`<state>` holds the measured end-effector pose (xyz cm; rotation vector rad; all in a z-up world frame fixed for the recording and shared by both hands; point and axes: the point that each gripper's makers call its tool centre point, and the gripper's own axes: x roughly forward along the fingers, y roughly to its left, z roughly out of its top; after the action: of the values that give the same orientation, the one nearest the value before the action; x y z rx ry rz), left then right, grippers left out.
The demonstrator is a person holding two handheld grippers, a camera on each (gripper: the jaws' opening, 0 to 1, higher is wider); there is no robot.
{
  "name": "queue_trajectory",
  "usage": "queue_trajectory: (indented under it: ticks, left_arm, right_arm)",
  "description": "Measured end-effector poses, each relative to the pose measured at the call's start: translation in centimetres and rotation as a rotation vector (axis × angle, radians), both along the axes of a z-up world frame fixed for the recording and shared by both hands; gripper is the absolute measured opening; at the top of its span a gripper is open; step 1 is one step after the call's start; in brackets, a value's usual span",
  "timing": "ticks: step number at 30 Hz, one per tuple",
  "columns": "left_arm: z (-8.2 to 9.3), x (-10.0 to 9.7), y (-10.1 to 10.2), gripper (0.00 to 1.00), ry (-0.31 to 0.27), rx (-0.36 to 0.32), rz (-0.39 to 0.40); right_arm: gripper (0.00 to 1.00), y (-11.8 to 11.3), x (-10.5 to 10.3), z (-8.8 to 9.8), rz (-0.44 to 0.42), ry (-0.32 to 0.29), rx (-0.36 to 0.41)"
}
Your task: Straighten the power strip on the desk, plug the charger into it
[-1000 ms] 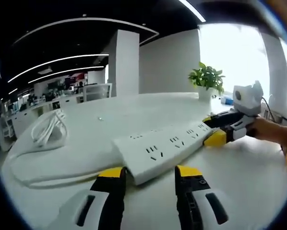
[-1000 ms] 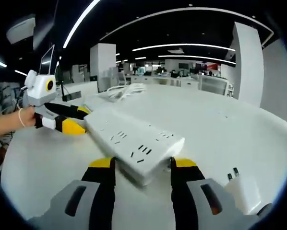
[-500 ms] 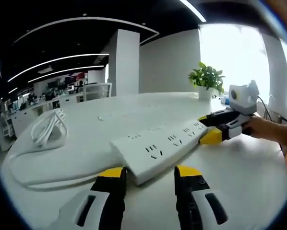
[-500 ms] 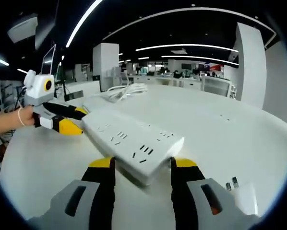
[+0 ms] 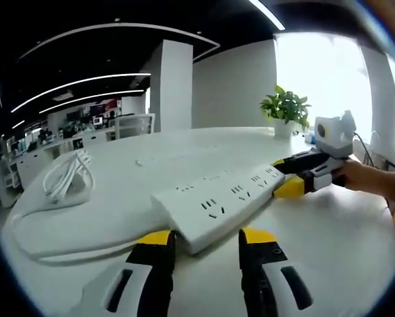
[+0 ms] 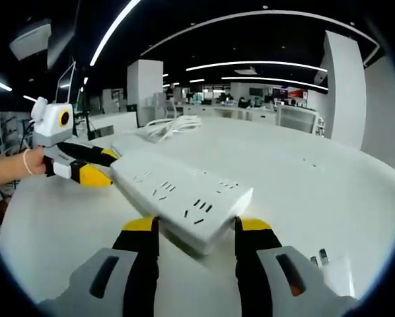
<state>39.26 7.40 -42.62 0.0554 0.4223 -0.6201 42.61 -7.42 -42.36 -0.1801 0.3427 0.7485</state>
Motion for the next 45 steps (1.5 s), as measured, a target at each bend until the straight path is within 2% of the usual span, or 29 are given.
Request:
queue_trajectory:
  ticks: [33,36,38,43,45]
  left_arm:
    - [-0.2,0.9,1.0,0.34,-0.021,0.003,0.014]
    - [-0.2,0.8,0.9,0.36,-0.05,0.03,-0.004]
    - [-0.2,0.8,1.2,0.38,-0.069,0.077,0.003]
    - [0.2,0.6,1.4,0.53,-0.077,0.079,0.011]
    - [0.3,0.5,1.5,0.55,-0.08,0.08,0.013]
  right_arm:
    - [0.45,0.7,0.3,-0.1,-0.016,-0.005,0.018]
    - [0.44,0.7,0.2,-0.1,-0.021,-0.003,0.014]
    - [0.44,0.7,0.1,-0.1,-0.025,-0.015,0.006]
    - [0.46,0.5,0.2,0.0,-0.03,-0.036,-0.008]
    - [0.48,0.4,0.2,0.2,-0.036,-0.037,0.0]
